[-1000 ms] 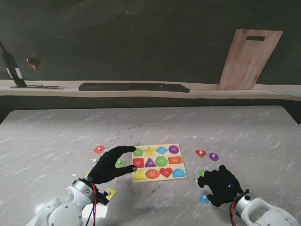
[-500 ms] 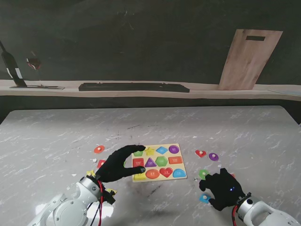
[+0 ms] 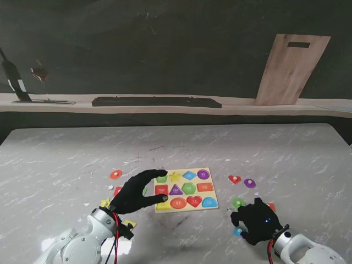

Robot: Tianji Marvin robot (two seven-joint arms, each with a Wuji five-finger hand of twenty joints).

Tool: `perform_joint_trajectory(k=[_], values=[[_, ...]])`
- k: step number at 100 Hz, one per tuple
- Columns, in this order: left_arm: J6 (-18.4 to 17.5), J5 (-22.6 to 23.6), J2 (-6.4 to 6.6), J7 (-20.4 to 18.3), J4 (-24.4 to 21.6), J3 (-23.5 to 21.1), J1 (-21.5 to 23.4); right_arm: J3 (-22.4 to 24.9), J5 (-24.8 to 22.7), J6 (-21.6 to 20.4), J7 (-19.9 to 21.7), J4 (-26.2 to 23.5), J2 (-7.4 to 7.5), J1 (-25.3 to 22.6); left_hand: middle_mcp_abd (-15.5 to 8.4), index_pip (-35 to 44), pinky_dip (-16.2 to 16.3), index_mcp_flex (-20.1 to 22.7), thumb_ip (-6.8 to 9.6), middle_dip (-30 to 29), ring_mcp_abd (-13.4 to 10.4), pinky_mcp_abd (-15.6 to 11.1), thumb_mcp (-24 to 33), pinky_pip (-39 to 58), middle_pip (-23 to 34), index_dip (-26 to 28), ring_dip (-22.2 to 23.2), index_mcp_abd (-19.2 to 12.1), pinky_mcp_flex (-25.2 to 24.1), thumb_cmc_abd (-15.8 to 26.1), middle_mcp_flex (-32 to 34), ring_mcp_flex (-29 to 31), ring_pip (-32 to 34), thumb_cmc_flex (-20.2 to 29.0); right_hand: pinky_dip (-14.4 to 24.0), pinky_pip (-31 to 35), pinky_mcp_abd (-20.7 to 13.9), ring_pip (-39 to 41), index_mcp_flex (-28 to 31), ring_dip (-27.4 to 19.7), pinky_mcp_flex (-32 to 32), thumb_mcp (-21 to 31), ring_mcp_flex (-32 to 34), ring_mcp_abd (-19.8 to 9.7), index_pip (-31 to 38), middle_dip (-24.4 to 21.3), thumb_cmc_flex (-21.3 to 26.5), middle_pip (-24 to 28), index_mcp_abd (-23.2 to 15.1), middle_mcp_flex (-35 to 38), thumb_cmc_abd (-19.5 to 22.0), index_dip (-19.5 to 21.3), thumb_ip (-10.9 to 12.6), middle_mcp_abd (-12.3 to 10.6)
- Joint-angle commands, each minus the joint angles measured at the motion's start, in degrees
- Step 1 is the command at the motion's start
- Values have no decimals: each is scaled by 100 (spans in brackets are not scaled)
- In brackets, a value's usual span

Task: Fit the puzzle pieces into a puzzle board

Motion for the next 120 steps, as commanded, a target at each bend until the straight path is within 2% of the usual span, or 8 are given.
perform_joint_trajectory(k=[1,35,66,83,120], values=[[16,3,-16,4,-37,-3,29,-32,-12,-10,2,21,9,9,-99,-45,20,-140,178,-68,-145,-644,129,-80,-108,-123,-58,-85,-84,-55,-105,-130,-144,-130,126,-5,-33,148,178,89,43,46,154,-121,214,50,159,102,-153,161,-47,-98,-218,-156],[90,-55,-15,-39,-32,-7,24,-93,31,39,54,51,6,45,-99,-51,69,-78,160,-77,-144,-604,251,-102,-127,-127,-68,-94,-88,-56,-95,-143,-178,-188,113,19,-22,264,360,140,160,28,392,-147,739,-217,405,161,-511,559,-169,-463,-391,-224],[129,-74,-10,-75,-21,-10,19,-203,52,87,101,151,16,109,-96,-79,100,-50,151,-82,-139,-585,300,-122,-145,-130,-72,-97,-90,-57,-94,-143,-200,-218,114,67,16,463,840,229,269,-20,655,-122,917,-324,577,244,-736,1006,199,-441,-345,-253],[150,-84,-13,-74,-11,0,9,-219,134,115,201,144,4,105,-92,-84,115,-44,149,-82,-142,-576,323,-124,-148,-126,-72,-99,-87,-59,-100,-144,-206,-228,102,117,28,559,1071,263,413,209,910,-97,919,-456,720,219,-454,1278,-42,-497,-296,-75],[184,-105,-14,-87,2,15,-5,-279,388,217,234,185,-40,126,-92,-68,148,31,144,-83,-140,-548,347,-137,-154,-111,-71,-114,-99,-53,-99,-149,-214,-249,5,223,86,579,1681,188,874,907,1607,28,1024,-691,960,-42,196,2034,-987,-1127,-224,391]])
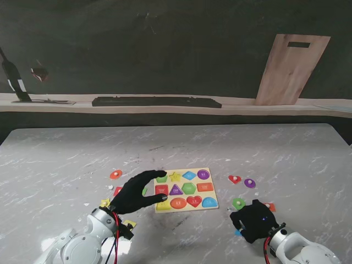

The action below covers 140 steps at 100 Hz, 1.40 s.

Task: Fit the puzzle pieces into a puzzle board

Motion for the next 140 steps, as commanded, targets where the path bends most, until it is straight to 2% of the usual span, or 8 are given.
perform_joint_trajectory(k=[1,23,41,65,83,112,140], values=[[24,-25,-11,-13,-4,15,3,-50,-14,3,30,80,-26,-48,-93,-69,92,23,143,-76,-140,-550,65,-70,-93,-109,-70,-115,-99,-43,-98,-151,-141,-177,0,160,96,156,469,-12,106,391,213,25,99,-40,295,26,108,272,-162,-184,91,278],[35,-30,-13,-10,3,24,-2,-85,158,-18,-153,158,-59,-9,-76,-66,107,67,139,-78,-135,-555,60,-76,-100,-101,-73,-111,-97,-33,-102,-153,-149,-169,-25,256,151,297,799,-1,400,674,573,141,168,-160,339,26,426,625,-564,-390,135,487],[20,-34,-12,-12,13,22,-7,-37,393,76,-243,75,-125,-44,-85,-71,116,82,138,-79,-145,-555,46,-81,-104,-95,-74,-116,-96,-22,-112,-159,-155,-162,-15,333,275,338,909,-15,571,739,750,181,165,-208,363,27,581,747,-669,-489,142,597],[19,-50,-16,-3,25,19,1,-68,532,280,-311,-6,-175,33,-88,-73,123,99,137,-82,-142,-551,19,-93,-110,-88,-77,-121,-102,-6,-122,-166,-165,-164,-10,415,386,373,971,-32,715,796,884,194,181,-222,376,63,639,805,-756,-497,185,645],[10,-69,-19,2,31,10,8,-177,565,378,-306,-13,-186,212,-85,-74,126,112,138,-83,-145,-551,-2,-107,-112,-83,-76,-127,-109,4,-123,-164,-167,-159,-31,470,428,381,1064,-66,890,899,1056,169,194,-267,351,90,634,924,-968,-485,268,649],[-1,-108,-20,-8,45,12,7,-526,665,425,-189,144,-184,812,-76,-70,134,136,140,-79,-140,-546,-32,-114,-111,-75,-76,-125,-110,20,-121,-169,-172,-140,-40,508,467,399,1053,-74,916,938,1087,185,194,-277,340,114,643,921,-938,-458,330,673],[-4,-159,-23,-21,52,3,8,-1362,1037,512,42,777,-192,1922,-72,-77,140,159,141,-81,-135,-546,-72,-117,-115,-75,-75,-129,-110,43,-130,-177,-174,-125,-68,513,425,374,1027,-98,954,906,1094,131,182,-283,323,119,634,906,-896,-439,355,645]])
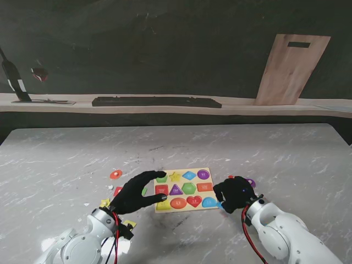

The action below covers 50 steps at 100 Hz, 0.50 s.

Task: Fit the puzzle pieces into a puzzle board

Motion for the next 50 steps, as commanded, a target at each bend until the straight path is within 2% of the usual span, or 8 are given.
perform_joint_trajectory(k=[1,28,50], values=[[-9,-26,-17,1,-1,-1,20,-119,47,16,68,72,-57,251,-71,-73,117,97,141,-79,-133,-548,-99,-49,-108,-74,-75,-128,-102,44,-126,-177,-109,-66,-55,180,145,93,300,-26,72,417,249,-82,164,-22,265,104,-7,185,-16,54,287,356],[-14,-28,-24,37,-15,-28,43,-1274,457,348,77,879,-131,1456,-68,-78,123,134,145,-82,-134,-546,-150,-54,-112,-72,-74,-126,-107,69,-128,-179,-108,-37,-83,173,112,70,246,-46,83,381,246,-108,162,-17,227,104,-18,152,91,59,328,329],[-69,21,-35,120,-53,-105,102,-2260,940,647,-164,1709,-292,2386,-69,-80,129,152,146,-82,-140,-538,-192,-52,-110,-69,-76,-128,-105,73,-114,-172,-109,-22,-108,162,80,52,162,-59,75,311,210,-143,177,7,221,114,-51,92,201,73,345,300]])
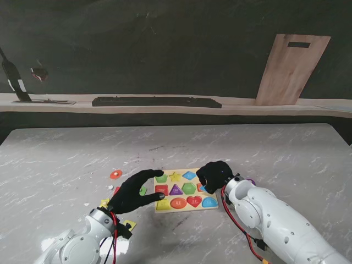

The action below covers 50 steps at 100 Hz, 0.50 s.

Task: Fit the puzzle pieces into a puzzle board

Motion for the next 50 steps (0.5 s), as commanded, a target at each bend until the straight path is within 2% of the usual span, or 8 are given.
perform_joint_trajectory(k=[1,29,50], values=[[-36,6,-12,28,-38,-18,41,-96,25,41,-48,137,-147,188,-68,-75,82,93,146,-82,-141,-539,-129,-50,-107,-69,-76,-127,-100,74,-114,-136,-106,-18,-66,158,78,51,150,-48,61,306,210,-144,173,9,220,115,-56,90,143,71,292,300],[-10,1,-21,55,-20,-27,36,-1212,741,205,-478,1264,-523,1236,-66,-74,86,98,150,-83,-135,-539,-165,-51,-111,-64,-77,-135,-100,79,-118,-137,-108,-3,-91,152,48,48,108,-54,44,240,176,-175,201,30,224,122,-100,39,224,88,314,267],[40,6,-28,79,9,-20,11,-1813,1207,195,-754,2029,-873,1773,-70,-74,89,101,153,-81,-131,-534,-187,-51,-108,-61,-76,-137,-96,83,-112,-136,-108,8,-103,156,33,47,58,-55,38,202,154,-189,198,40,220,126,-122,22,276,95,322,259]])
